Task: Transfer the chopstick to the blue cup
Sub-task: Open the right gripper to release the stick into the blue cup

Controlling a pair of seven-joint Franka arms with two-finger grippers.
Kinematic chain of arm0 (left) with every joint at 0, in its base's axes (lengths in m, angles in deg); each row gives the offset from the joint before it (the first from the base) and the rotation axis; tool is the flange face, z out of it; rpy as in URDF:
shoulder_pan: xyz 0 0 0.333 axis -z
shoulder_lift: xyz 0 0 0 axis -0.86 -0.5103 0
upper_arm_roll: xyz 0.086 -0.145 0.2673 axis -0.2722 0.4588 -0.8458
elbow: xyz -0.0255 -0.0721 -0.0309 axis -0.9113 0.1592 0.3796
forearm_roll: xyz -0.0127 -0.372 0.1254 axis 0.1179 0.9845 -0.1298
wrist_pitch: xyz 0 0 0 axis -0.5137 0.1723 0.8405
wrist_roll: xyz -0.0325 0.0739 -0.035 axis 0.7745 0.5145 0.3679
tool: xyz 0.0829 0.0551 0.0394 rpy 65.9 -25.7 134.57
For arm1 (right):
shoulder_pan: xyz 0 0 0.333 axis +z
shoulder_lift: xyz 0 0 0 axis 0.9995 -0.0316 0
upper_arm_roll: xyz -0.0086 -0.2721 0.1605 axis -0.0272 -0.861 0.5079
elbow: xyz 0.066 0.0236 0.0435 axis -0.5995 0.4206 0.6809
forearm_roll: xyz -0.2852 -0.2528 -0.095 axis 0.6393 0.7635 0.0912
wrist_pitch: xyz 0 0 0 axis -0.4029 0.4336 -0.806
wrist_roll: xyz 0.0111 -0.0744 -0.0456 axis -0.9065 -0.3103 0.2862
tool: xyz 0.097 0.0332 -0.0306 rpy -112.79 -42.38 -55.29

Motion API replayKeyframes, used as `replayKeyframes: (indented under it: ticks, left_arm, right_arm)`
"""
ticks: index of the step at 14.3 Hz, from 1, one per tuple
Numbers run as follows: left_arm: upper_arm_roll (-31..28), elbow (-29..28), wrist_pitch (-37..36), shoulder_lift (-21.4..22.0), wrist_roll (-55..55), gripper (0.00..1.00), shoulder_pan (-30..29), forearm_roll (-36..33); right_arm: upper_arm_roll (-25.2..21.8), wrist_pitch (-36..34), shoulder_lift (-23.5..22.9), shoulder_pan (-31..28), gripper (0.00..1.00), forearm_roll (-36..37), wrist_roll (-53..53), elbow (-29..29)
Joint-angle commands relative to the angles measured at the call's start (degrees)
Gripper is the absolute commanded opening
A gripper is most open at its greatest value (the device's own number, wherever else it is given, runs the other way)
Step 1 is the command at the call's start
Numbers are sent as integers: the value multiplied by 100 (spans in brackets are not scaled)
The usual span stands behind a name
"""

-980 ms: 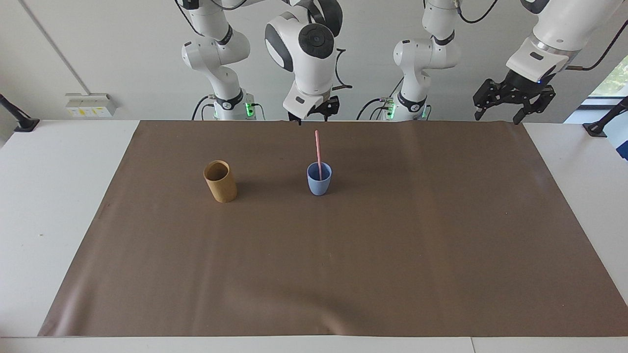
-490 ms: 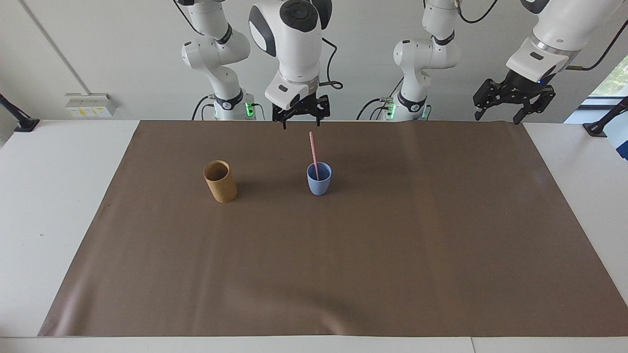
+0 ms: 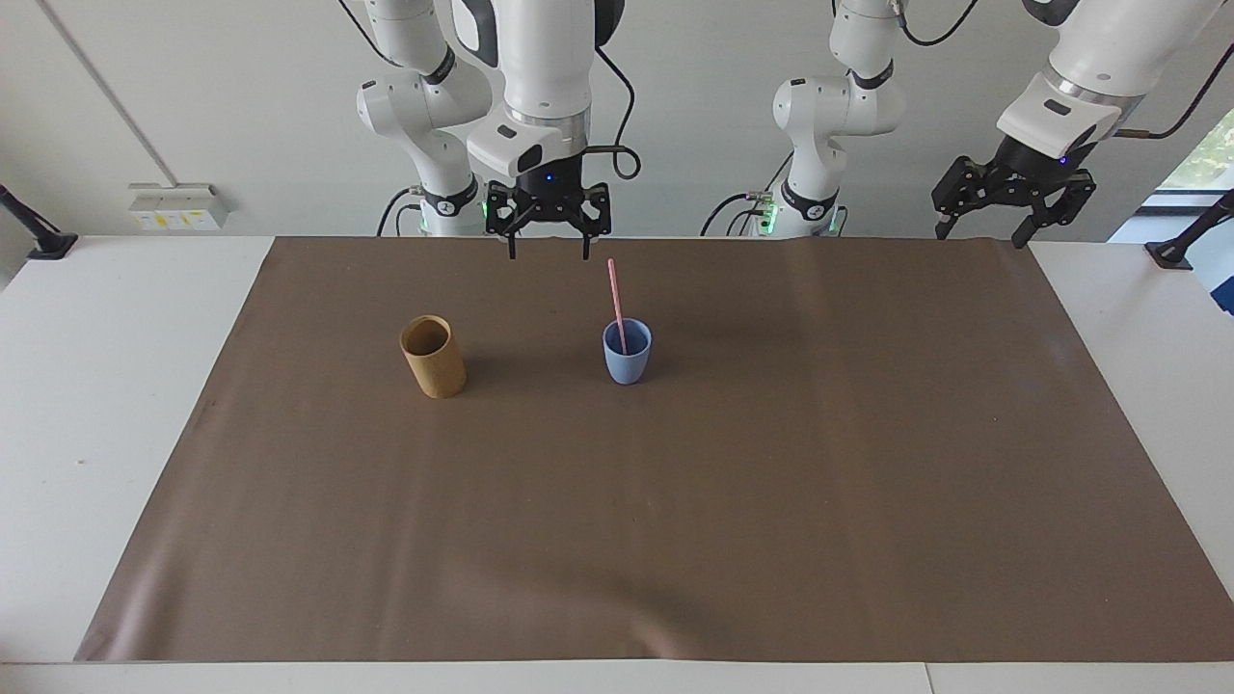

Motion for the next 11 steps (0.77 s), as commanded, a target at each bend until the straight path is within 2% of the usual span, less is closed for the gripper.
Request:
replayKeyframes:
  ticks: [1, 7, 11]
  left_arm:
    - [13, 41, 24, 14, 126, 100, -10, -30]
    - [4, -126, -20, 110, 126, 100, -1, -74]
    - [13, -135, -28, 119, 126, 100, 7, -74]
  right_arm:
    - [24, 60, 311, -141, 100, 74, -67, 65]
    - [-353, -28, 750, -430, 100, -153, -41, -129]
    - [-809, -238, 1041, -686, 100, -435, -32, -129]
